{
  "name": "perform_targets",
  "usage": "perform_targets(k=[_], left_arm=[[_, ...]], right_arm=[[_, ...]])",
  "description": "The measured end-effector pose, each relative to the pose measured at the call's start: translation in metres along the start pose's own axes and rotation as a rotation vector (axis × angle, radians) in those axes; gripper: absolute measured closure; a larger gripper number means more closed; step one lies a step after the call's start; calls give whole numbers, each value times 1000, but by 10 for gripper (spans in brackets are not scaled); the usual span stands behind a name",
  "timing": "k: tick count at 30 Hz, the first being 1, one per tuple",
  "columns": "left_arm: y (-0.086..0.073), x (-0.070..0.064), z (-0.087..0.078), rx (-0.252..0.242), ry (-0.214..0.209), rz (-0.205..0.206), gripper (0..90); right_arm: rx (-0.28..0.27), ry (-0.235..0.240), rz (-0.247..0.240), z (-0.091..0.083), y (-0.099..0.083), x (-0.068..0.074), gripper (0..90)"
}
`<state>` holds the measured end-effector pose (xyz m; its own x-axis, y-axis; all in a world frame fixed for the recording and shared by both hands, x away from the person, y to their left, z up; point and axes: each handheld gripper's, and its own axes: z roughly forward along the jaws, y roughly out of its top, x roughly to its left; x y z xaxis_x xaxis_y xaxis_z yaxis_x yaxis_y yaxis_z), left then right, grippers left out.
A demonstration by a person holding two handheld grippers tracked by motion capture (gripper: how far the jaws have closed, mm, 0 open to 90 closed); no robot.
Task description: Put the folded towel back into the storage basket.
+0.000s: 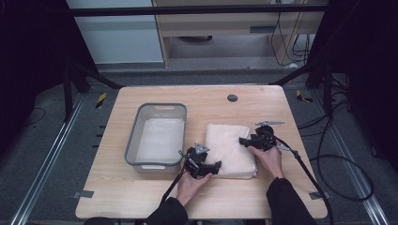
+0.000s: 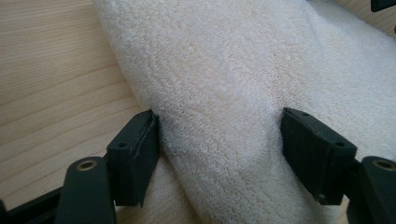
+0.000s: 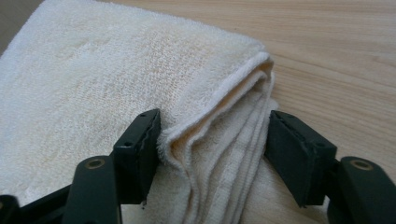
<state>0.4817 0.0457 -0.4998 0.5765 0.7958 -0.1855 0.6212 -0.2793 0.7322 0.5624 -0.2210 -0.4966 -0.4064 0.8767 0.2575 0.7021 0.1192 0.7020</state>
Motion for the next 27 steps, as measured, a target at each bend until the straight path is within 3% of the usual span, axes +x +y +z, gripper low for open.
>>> perform_targets(k=[12, 20, 27], left_arm=[[2, 1, 0, 24, -33, -12, 349], [4, -1, -2, 29, -47, -10, 465], [5, -2, -6, -2, -57, -6, 606]], right_arm=[[16, 69, 63, 2, 0, -1, 545], [13, 101, 87, 1, 0, 0, 660], [2, 104, 95, -1, 2, 0, 710]])
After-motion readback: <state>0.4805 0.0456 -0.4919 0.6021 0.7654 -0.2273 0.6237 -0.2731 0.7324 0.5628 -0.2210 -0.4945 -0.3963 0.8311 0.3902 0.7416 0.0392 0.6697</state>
